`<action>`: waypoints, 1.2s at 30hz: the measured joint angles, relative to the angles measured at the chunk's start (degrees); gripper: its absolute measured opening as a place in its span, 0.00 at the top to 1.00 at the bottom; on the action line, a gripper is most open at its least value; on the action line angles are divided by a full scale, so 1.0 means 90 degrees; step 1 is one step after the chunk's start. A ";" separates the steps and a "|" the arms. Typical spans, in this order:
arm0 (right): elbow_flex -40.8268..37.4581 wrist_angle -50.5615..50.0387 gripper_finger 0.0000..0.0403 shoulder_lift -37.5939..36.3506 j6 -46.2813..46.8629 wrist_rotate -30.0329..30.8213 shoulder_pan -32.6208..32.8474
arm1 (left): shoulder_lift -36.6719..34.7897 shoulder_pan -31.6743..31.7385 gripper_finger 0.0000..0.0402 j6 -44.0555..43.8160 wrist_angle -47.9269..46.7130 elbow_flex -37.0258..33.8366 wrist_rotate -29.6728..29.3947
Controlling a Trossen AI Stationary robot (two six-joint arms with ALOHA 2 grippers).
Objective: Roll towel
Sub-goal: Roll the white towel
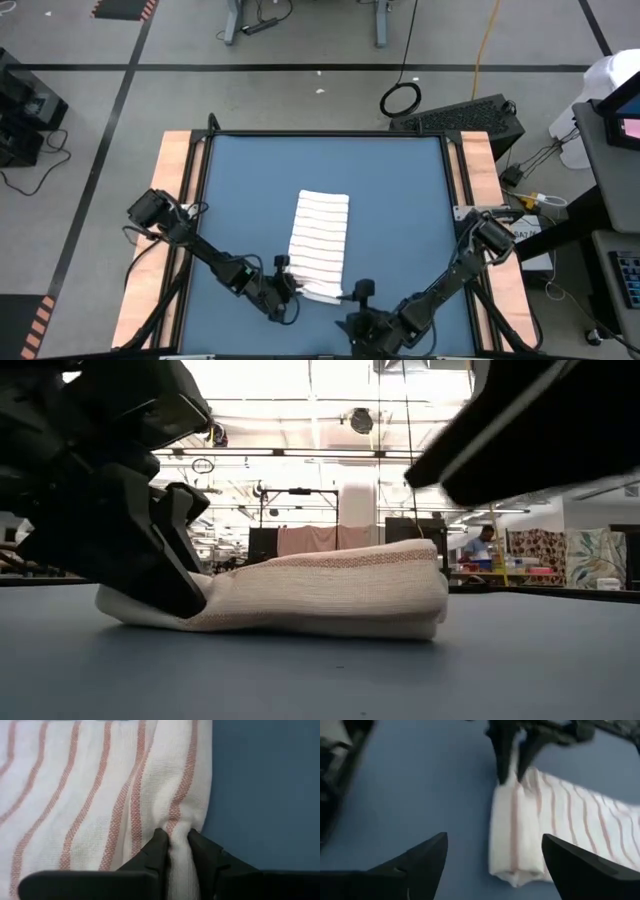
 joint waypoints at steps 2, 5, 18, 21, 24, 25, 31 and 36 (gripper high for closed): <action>0.0003 0.0129 0.23 0.0004 -0.0173 0.0135 0.0033 | -0.0079 0.0079 0.83 -0.0008 -0.0031 -0.0004 0.0198; 0.0006 0.0124 0.23 0.0066 -0.0174 0.0218 -0.0052 | -0.0143 0.0236 0.83 -0.0170 -0.0031 -0.0009 0.0504; 0.0015 -0.0460 0.26 0.0466 0.0872 -0.0771 -0.0799 | -0.0164 0.0745 0.83 -0.0688 0.0031 0.0001 0.1468; 0.0025 -0.0542 0.32 0.0464 0.1056 -0.0942 -0.0880 | -0.0164 0.0746 0.83 -0.0651 0.0031 0.0001 0.1470; 0.0038 -0.0635 0.38 0.0443 0.1310 -0.1308 -0.1004 | -0.0162 0.0745 0.83 -0.0638 0.0030 0.0001 0.1452; 0.0040 -0.0654 0.41 0.0439 0.1393 -0.1442 -0.1048 | -0.0162 0.0742 0.83 -0.0656 0.0032 0.0001 0.1427; 0.0044 -0.0682 0.56 0.0414 0.1487 -0.2040 -0.1301 | -0.0266 0.0701 0.76 -0.0663 0.0131 -0.0015 0.1177; 0.0044 -0.0693 0.68 0.0410 0.1479 -0.2543 -0.1507 | -0.0671 0.0559 0.57 -0.0327 0.0000 -0.0033 0.0392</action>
